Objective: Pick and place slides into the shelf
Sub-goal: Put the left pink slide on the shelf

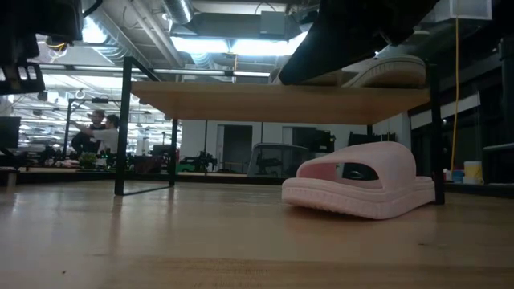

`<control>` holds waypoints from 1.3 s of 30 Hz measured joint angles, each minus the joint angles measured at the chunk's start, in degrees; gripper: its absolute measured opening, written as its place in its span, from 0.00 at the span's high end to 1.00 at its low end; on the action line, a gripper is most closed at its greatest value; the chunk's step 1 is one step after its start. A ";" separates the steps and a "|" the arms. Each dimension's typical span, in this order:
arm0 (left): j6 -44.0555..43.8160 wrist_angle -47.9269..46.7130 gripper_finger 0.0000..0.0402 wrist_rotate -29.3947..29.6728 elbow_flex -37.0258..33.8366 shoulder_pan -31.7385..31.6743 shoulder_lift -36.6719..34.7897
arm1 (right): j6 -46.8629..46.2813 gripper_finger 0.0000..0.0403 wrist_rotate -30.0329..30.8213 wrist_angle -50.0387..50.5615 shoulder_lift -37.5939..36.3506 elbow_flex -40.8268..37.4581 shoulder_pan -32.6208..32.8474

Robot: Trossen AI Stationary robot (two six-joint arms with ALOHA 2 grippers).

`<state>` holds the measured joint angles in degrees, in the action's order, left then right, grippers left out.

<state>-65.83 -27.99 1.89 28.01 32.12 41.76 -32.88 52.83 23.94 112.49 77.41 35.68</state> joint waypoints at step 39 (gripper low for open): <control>-6.34 3.27 0.70 -7.48 -7.53 -0.71 4.37 | 0.18 0.76 -2.02 -0.13 -0.02 0.00 0.02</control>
<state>-72.18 -24.71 -5.59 20.48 31.41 46.13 -32.71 50.81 23.81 112.46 77.41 35.70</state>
